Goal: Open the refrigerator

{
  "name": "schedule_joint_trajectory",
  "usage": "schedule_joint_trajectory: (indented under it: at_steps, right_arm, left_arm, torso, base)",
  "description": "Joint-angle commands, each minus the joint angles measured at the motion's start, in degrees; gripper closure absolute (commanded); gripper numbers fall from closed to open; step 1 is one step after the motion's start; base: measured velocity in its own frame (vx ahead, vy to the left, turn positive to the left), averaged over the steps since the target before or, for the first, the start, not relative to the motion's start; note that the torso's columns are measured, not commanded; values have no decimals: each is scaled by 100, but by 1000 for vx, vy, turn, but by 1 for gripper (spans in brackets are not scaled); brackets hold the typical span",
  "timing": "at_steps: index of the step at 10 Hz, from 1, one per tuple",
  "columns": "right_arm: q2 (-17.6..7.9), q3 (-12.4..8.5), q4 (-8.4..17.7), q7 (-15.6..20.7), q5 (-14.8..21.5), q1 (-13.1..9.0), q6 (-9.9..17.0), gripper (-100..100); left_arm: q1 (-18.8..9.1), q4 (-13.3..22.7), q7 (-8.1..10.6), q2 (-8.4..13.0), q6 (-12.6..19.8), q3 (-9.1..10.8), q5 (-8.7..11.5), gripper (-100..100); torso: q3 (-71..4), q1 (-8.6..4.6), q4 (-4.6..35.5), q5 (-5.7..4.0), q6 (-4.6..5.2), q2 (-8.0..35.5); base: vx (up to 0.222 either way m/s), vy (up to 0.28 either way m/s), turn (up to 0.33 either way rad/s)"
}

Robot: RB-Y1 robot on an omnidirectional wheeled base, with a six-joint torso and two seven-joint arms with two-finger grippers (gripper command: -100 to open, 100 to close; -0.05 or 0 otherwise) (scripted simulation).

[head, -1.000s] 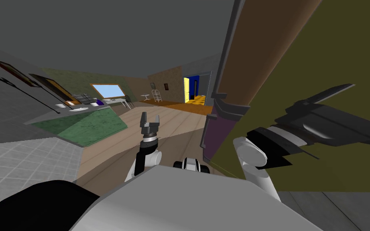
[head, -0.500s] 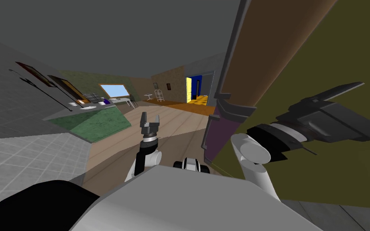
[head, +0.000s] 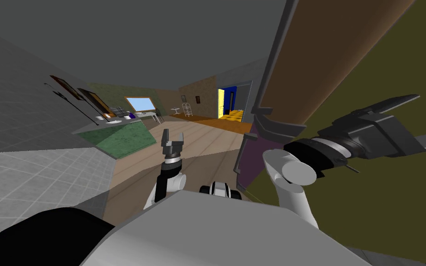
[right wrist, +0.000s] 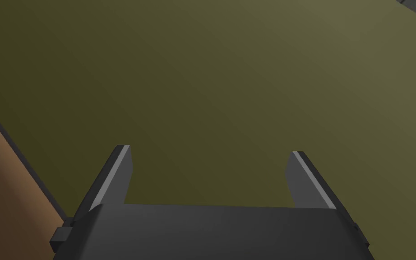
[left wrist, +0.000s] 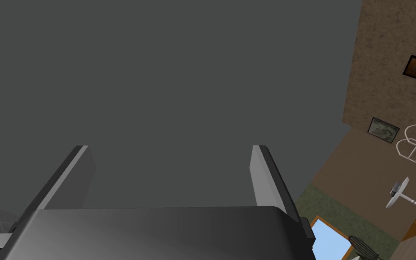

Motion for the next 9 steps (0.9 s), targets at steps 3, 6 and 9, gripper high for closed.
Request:
schedule_joint_trajectory:
  at_steps: [3,6,9]
  right_arm:
    - [17,23,-36,-24,-726,-285,-246,-100]
    - [41,44,-56,-42,-1084,-472,-399,-100]
    - [111,83,-96,-76,-1584,-832,-691,-100]
  left_arm:
    - [0,0,0,0,0,0,0,0]
    - [0,0,0,0,0,0,0,0]
    - [0,0,0,0,0,0,0,0]
  torso:
    - [1,1,0,0,-1,1]
    - [-6,-8,-7,-5,-6,-9]
    - [-47,-3,-37,-9,-34,-72]
  base:
    - [7,-4,69]
    - [6,-4,52]
    - [-3,-10,88]
